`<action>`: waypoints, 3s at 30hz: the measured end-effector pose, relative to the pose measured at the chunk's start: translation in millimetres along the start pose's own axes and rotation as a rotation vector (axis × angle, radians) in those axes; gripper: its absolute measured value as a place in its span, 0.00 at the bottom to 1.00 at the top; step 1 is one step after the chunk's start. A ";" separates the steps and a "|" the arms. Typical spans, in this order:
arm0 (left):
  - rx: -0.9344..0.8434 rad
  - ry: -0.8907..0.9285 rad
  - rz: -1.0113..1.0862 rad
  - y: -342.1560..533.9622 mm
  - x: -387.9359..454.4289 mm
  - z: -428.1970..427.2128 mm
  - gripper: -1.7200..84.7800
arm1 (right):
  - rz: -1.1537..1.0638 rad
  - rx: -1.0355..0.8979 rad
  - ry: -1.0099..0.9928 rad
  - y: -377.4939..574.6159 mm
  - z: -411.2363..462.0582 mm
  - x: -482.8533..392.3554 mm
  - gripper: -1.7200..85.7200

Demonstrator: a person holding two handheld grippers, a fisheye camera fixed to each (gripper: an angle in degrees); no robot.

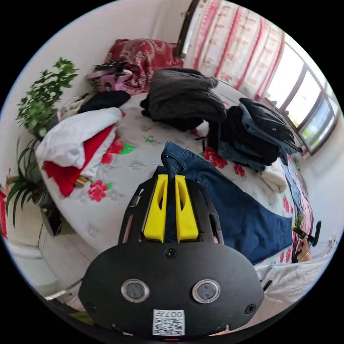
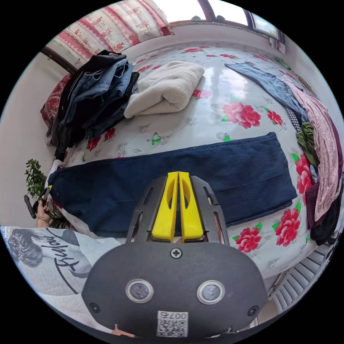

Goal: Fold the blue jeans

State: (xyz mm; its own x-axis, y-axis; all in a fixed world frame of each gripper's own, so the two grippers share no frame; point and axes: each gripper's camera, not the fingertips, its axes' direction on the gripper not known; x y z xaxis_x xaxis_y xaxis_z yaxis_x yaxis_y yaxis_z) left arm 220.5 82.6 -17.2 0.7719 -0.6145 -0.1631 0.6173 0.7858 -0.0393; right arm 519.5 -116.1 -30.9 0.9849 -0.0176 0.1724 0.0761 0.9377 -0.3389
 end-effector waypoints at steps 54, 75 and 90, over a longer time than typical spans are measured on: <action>-0.282 0.262 -0.514 176.1 -234.6 94.6 0.14 | -0.589 0.074 -0.385 69.3 -17.2 -100.3 0.03; -0.213 0.575 -0.746 220.1 -332.5 129.2 0.11 | -0.859 -0.279 -0.118 141.6 194.9 -373.0 0.12; -0.201 0.617 -0.760 229.7 -356.8 143.3 0.09 | -0.740 -0.257 -0.225 100.1 208.7 -396.3 0.08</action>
State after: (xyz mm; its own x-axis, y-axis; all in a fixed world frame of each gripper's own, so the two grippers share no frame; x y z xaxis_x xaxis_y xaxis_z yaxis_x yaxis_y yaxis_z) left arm 108.7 472.3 173.2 -0.0664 -0.8595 -0.5068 0.8329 0.2319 -0.5025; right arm 104.3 57.1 59.9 0.6124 -0.5058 0.6075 0.7553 0.6013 -0.2608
